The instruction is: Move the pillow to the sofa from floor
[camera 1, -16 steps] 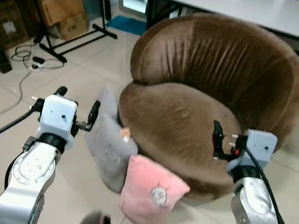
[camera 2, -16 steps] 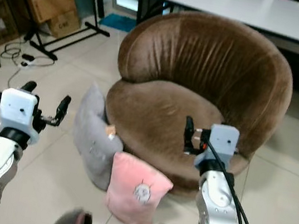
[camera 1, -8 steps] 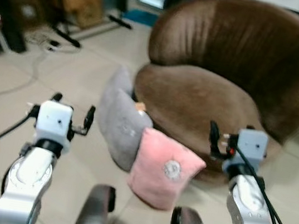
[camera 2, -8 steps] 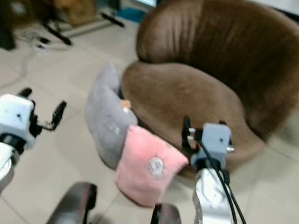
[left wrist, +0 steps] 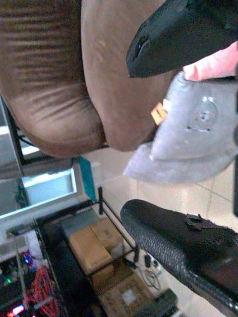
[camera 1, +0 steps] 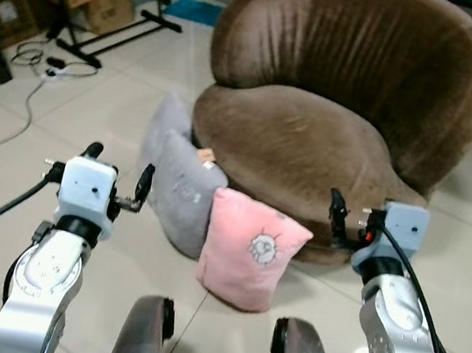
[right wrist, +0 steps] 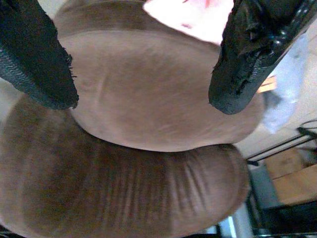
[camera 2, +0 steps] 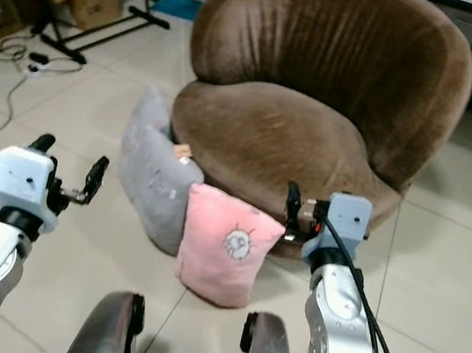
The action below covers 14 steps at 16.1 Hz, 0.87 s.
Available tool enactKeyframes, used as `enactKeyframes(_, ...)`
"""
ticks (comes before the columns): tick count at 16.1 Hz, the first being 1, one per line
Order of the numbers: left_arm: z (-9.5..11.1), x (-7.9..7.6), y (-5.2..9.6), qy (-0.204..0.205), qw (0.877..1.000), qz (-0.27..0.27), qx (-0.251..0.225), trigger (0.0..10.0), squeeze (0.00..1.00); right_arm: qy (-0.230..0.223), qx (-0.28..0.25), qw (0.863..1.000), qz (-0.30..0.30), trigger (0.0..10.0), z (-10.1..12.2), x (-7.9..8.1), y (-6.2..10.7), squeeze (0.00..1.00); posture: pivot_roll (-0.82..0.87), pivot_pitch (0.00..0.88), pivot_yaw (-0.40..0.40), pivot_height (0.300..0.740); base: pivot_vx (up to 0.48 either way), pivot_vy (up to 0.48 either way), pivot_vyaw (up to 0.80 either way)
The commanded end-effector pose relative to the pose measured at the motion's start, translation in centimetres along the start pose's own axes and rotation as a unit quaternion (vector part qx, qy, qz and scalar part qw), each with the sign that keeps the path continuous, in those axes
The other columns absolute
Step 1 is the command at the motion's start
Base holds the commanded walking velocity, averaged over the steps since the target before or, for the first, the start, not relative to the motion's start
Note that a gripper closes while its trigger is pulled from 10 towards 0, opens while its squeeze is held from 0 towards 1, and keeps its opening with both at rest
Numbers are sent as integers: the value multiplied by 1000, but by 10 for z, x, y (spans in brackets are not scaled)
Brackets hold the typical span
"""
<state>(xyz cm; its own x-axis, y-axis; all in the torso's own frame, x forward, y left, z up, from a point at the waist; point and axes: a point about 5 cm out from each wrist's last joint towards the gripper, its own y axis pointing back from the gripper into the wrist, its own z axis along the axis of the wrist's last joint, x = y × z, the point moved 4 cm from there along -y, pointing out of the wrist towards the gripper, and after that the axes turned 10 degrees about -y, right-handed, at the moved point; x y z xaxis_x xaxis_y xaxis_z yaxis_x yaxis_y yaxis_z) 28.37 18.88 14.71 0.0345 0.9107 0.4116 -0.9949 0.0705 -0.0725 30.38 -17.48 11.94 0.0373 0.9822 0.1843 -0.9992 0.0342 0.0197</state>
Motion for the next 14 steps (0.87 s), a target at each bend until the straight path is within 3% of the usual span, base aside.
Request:
enactKeyframes(1, 0, -1, -2, 0, 1000, -6, 0, 10000, 0, -1, 3, 1000, -9, 10000, 0, -4, -2, 0, -38, 74, 44, 609, 311, 0, 0)
enactKeyframes(7, 1, 0, -3, 0, 1000, -11, -3, 10000, 0, -26, 1, 1000, 0, 10000, 1, 0, -2, 0, -33, 76, 48, 609, 324, 0, -180)
enactKeyframes(10, 1, 0, -3, -2, 1000, -13, -3, 10000, 0, -9, 4, 1000, 7, 10000, 1, 3, -2, 0, -29, 76, 50, 609, 329, 0, 0)
enactKeyframes(14, 2, 0, -3, -5, 1000, -15, -3, 10000, 0, -15, 5, 1000, 19, 10000, -1, 8, -2, 0, -28, 78, 50, 609, 325, 0, 600)
